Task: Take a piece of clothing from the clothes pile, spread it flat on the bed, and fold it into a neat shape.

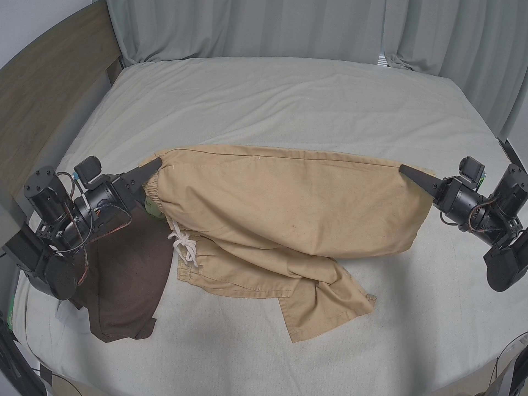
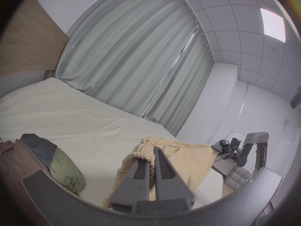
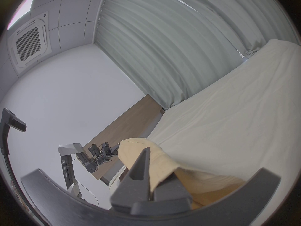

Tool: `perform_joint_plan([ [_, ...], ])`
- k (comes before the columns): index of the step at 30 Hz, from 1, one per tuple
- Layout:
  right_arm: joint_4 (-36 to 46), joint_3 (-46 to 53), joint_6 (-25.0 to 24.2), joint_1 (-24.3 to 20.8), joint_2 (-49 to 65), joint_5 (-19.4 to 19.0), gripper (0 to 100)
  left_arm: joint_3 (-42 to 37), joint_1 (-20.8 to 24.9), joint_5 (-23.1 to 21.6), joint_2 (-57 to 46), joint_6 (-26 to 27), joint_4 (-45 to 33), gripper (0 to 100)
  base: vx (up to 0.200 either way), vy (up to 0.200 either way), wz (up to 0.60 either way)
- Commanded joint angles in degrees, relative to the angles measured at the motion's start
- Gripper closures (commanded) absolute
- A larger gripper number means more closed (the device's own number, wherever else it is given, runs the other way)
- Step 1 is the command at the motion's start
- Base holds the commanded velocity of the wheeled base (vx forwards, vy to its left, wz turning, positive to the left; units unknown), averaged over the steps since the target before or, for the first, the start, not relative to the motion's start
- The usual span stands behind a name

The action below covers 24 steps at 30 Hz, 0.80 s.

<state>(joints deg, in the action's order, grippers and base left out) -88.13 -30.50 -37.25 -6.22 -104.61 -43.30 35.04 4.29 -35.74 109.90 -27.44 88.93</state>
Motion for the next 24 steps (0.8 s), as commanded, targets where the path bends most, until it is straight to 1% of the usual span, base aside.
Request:
perform_joint_plan([
  [1,-0.03,-0.26,-0.01,0.5,-0.16,-0.03,100,0.03,-0.07,-0.73,0.32,-0.16,0.01,100,0.0,0.0,0.0],
  [3,-0.03,-0.35,-0.01,0.77,-0.16,-0.03,100,0.03,-0.16,-1.26,0.4,-0.16,0.01,100,0.0,0.0,0.0],
  [16,-0.03,-1.49,-0.01,2.7,-0.33,-0.12,100,0.47,-0.51,-1.35,1.64,-0.16,0.01,100,0.0,0.0,0.0],
  [24,-0.03,-1.84,-0.01,3.14,-0.42,-0.12,100,0.74,-0.51,-1.26,1.99,-0.07,0.01,100,0.0,0.0,0.0],
])
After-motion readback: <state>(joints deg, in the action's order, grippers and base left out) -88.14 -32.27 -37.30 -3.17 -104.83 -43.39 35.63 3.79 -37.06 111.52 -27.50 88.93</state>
